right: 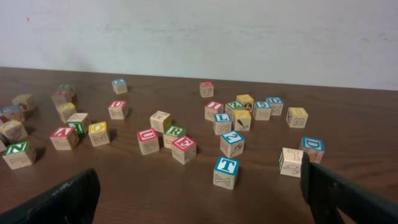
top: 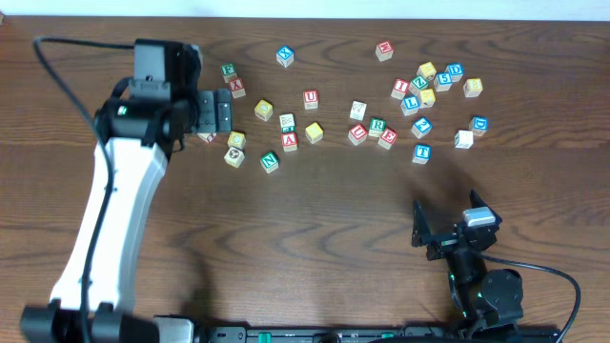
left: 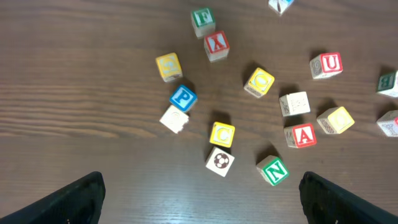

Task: Spell out CORL
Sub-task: 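Move the left gripper forward toward the yellow C block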

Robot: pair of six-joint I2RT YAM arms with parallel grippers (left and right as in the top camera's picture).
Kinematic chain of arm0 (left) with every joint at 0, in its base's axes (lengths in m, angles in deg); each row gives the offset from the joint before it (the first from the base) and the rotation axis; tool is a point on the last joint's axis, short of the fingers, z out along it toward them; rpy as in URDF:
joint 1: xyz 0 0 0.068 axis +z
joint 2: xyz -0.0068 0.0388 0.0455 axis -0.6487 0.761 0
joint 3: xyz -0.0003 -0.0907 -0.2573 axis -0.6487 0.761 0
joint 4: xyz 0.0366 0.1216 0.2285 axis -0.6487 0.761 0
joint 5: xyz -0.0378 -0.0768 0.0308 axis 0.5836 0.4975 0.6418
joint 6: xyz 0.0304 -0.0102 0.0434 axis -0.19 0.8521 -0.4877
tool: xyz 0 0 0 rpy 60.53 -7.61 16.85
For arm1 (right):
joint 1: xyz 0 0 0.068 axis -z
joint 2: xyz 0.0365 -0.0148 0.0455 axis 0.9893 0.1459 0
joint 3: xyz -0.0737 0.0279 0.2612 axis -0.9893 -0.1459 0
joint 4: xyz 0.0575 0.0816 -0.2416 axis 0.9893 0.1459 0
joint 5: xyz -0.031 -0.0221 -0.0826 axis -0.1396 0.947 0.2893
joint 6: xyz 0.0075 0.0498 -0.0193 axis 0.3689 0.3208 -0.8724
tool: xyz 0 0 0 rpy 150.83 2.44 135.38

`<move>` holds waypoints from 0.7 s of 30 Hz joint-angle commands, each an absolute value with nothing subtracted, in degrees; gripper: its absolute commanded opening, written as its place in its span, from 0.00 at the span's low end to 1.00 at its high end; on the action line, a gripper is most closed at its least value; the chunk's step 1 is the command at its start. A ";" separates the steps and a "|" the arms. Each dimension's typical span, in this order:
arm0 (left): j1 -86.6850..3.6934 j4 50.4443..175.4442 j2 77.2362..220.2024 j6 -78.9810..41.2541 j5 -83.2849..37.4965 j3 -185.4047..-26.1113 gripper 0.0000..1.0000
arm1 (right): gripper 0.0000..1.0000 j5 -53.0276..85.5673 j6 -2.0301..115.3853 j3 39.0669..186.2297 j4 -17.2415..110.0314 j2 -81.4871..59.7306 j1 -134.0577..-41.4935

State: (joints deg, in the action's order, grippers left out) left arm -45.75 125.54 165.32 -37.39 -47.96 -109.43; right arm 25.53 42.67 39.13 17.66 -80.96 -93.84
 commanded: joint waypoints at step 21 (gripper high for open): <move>-45.66 134.31 189.41 -40.12 -43.42 -124.38 0.99 | 0.99 25.22 41.86 39.07 17.90 -81.27 -93.43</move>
State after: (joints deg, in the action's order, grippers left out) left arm -45.75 133.26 186.98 -38.85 -44.18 -123.00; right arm 25.53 42.67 39.13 17.64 -80.96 -93.84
